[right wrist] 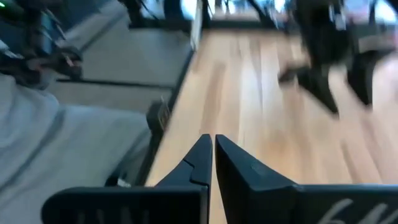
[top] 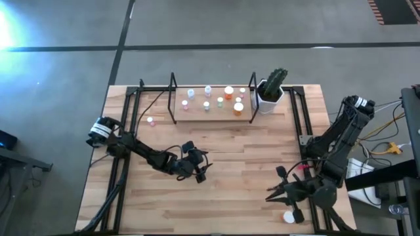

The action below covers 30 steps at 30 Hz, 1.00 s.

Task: Pick and place medicine bottles onto shelf by color
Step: Put the orange medicine bottle on the shelf

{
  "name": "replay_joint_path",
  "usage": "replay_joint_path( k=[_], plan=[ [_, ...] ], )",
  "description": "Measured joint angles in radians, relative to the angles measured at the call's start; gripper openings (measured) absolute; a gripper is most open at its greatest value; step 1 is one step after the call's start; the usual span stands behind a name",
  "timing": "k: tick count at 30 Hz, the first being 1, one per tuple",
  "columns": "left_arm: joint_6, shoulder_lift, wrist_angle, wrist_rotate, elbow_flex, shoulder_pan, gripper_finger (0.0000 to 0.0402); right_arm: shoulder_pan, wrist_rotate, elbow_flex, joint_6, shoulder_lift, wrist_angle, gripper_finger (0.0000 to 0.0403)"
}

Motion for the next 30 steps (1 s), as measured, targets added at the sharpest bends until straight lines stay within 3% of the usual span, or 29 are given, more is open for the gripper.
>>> replay_joint_path(
  k=[5,12,22,26,30],
  plan=[
    [0.000,0.000,0.002,0.000,0.000,0.001,0.0249,0.006,-0.101,0.000,0.268,0.000,-0.186,0.0044],
    [-0.001,0.000,0.003,0.000,0.000,0.017,0.0249,0.006,-0.319,0.000,0.550,0.002,-0.361,0.0138],
    [-0.001,0.000,0.006,0.027,0.007,0.046,0.0249,0.034,-0.628,0.000,0.720,0.068,-0.451,0.0257],
    [-0.001,0.000,0.010,0.034,0.007,0.053,0.0249,0.068,-0.706,0.000,0.788,0.110,-0.453,0.0275],
    [-0.001,0.000,0.017,0.034,0.007,0.056,0.0249,0.110,-0.713,0.000,0.831,0.159,-0.424,0.0274]
  ],
)
